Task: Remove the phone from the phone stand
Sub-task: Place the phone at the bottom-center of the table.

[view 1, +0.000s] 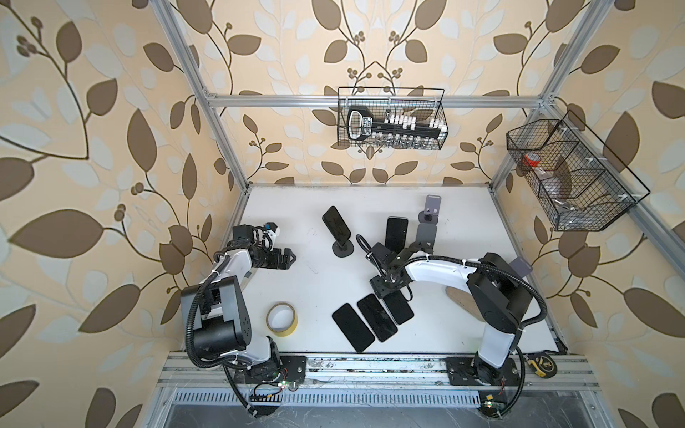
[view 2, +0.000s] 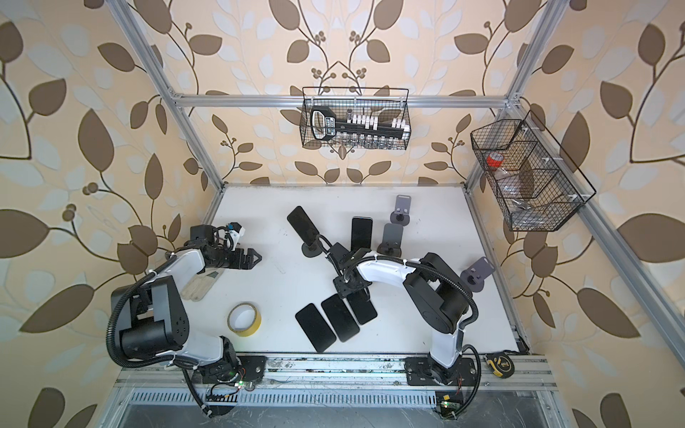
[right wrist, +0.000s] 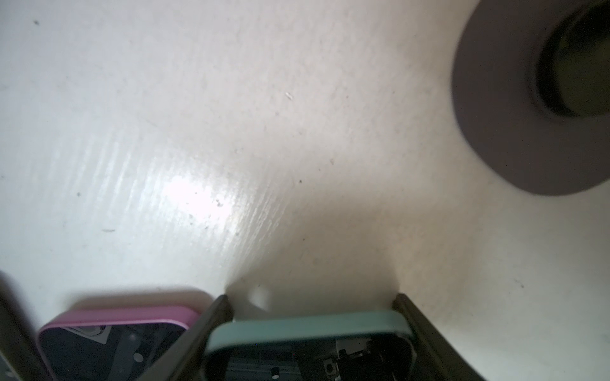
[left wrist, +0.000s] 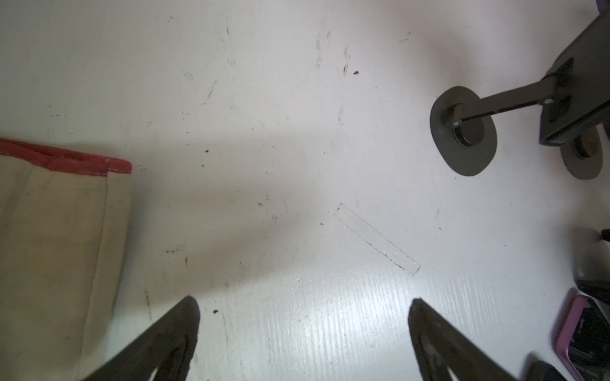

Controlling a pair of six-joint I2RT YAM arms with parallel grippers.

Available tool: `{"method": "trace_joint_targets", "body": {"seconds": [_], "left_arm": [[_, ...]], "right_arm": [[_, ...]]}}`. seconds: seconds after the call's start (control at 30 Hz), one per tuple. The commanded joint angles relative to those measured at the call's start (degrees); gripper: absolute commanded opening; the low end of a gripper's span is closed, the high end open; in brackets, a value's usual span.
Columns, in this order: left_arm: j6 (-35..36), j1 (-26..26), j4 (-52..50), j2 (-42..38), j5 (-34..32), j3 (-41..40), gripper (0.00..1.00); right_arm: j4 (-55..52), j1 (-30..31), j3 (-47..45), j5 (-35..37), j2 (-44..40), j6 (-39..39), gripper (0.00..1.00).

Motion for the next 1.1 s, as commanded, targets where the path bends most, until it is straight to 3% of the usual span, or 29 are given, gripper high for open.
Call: {"method": "trace_joint_targets", "body": {"seconds": [0.0,1.07], "left_arm": [[1.2,0.0,-0.8,0.3,1.8,2.0,0.99],[1.3,0.0,-1.6,1.1,1.7,2.6,0.99]], "right_arm": [[-0.4,-0.2,-3.5,1.4,3.7,-0.9,0.71],[0.1,0.8,-4.5,3.0,3.7,0.1,0.78]]}}
